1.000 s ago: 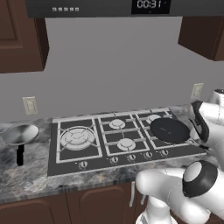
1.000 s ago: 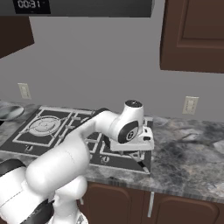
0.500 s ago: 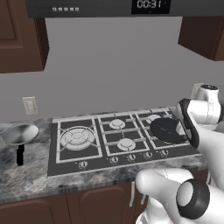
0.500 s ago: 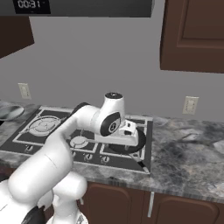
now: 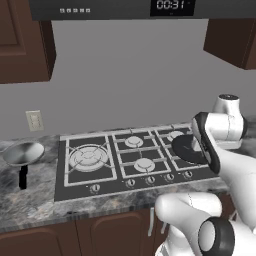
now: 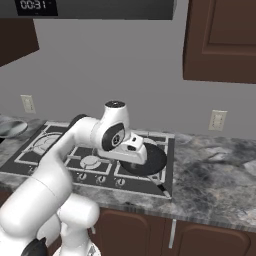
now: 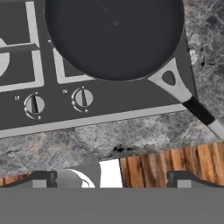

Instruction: Place both pans onto different burners. Then place the squash and the shrimp on different pans.

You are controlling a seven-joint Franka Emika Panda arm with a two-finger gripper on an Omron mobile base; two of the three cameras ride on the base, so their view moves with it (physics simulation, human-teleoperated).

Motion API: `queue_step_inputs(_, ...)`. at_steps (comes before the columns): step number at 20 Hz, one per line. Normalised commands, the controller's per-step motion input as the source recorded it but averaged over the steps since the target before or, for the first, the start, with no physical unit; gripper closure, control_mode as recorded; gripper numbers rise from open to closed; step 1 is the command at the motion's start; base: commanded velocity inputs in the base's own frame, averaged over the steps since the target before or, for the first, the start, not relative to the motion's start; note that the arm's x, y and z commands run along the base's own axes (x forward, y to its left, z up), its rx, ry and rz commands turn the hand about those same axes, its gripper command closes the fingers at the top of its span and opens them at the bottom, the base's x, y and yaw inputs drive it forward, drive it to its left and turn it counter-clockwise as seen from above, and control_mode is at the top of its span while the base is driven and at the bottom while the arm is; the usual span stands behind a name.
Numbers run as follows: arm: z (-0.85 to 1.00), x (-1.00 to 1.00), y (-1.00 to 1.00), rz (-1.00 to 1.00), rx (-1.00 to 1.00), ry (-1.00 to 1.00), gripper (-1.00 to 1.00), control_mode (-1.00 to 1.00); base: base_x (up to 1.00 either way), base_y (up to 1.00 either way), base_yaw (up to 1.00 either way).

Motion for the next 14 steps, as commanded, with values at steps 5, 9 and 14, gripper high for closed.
queue_step_inputs(5, 0.02, 0.02, 0.06, -0.01, -0.01, 0.0, -1.0, -1.0, 0.0, 0.0, 0.0)
queue_step_inputs(9, 0.0, 0.0, 0.02, 0.0, -0.01, 0.0, -1.0, 1.0, -0.02, 0.0, 0.0)
queue_step_inputs(14, 0.0, 0.0, 0.0, 0.0, 0.0, 0.0, -1.0, 1.0, -0.48, -0.17, 0.0)
